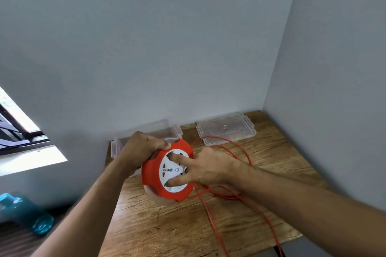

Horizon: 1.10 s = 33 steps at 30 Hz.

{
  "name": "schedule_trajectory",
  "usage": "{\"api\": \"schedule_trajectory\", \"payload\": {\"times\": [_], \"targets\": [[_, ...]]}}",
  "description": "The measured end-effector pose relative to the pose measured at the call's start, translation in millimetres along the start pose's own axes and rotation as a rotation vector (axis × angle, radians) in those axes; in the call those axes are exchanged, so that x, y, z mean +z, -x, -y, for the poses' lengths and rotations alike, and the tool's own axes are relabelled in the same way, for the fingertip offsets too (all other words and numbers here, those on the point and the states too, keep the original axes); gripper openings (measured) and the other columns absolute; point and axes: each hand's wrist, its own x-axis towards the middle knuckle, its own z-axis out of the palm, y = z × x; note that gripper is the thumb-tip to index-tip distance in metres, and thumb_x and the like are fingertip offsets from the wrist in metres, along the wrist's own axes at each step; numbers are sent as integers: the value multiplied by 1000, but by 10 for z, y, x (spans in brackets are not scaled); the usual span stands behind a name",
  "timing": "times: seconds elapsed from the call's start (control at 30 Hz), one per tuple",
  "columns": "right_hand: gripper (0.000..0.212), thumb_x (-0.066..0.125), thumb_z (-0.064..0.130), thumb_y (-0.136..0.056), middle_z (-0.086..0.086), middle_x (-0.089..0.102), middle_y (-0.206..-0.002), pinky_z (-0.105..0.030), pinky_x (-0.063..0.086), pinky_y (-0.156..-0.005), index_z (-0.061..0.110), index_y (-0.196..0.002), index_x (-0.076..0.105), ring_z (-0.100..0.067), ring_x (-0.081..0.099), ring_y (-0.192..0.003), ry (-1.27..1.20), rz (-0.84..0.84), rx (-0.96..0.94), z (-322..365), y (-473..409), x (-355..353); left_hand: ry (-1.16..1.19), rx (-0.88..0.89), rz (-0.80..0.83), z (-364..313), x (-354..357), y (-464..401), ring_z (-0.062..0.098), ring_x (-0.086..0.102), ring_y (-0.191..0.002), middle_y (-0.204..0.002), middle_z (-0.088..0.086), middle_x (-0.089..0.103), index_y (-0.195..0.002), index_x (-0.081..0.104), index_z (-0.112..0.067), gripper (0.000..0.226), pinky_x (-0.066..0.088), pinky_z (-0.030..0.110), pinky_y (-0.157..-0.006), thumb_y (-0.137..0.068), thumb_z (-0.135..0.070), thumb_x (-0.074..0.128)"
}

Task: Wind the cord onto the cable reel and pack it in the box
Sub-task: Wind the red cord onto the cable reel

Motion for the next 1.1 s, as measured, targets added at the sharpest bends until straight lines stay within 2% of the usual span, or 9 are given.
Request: {"api": "schedule_trajectory", "payload": {"times": [0.17,0.3,0.4,0.53,0.6,0.7,0.77,0.87,1.1], "targets": [[57,61,33,-95,-17,55,-130,-27,36,-41,45,-144,35,-29,61,-53,-29,-55,181,-189,-116,16,98,56,-266,-85,82,-36,8,76,-55,-63,-7,80,-63,83,-36,14,52,14,-44,-75,-30,81],[62,58,60,-85,-3,74,-105,-32,49,-60,41,-140,37,-29,71,-81,-288,-238,648,-215,-261,67,82,175,-457,-189,187,-64,12,76,-67,-75,-5,79,-64,79,-43,19,57,23,-55,-79,-31,80],[66,61,63,-79,-3,73,-101,-33,55,-65,31,-134,43,-23,69,-80,-860,-343,1080,-101,-434,-7,13,250,-618,-230,309,-54,22,73,-76,-82,7,74,-76,83,-27,7,55,30,-59,-80,-32,79],[46,59,52,-90,-7,71,-68,-22,44,-37,10,-107,63,-19,63,-43,-1857,-449,1410,-115,-625,-61,-45,310,-672,-241,415,-48,28,70,-73,-78,13,70,-86,84,-14,15,57,37,-64,-82,-28,80],[31,58,41,-96,-5,73,-70,-25,48,-41,13,-111,59,-21,66,-48,-1738,-465,1355,-159,-543,-57,67,234,-650,-201,362,-69,26,75,-77,-83,11,76,-86,83,-17,13,63,40,-66,-85,-29,78],[33,59,26,-94,-1,70,-101,-36,56,-63,27,-127,53,-24,69,-74,-768,-426,1027,-234,-223,59,274,111,-578,-114,278,-88,13,78,-66,-70,-3,80,-82,82,-22,8,59,20,-50,-87,-24,77],[51,66,21,-89,-7,60,-130,-40,57,-58,35,-136,51,-31,69,-76,-338,-309,617,-275,-62,120,269,105,-504,-67,253,-83,2,71,-49,-54,-9,75,-74,82,-19,14,48,11,-40,-87,-20,76],[61,71,20,-89,-17,47,-148,-37,56,-46,40,-143,50,-33,68,-77,-166,-169,229,-367,57,123,231,83,-354,-39,211,-81,9,73,-50,-60,0,79,-69,84,-16,17,53,16,-42,-84,-21,78],[65,57,10,-97,-19,40,-152,-32,50,-41,47,-148,38,-27,63,-62,19,-42,-88,-432,82,72,106,21,-118,-34,99,-185,29,76,-62,-73,26,77,-75,80,1,27,60,29,-54,-78,-26,79]]}}
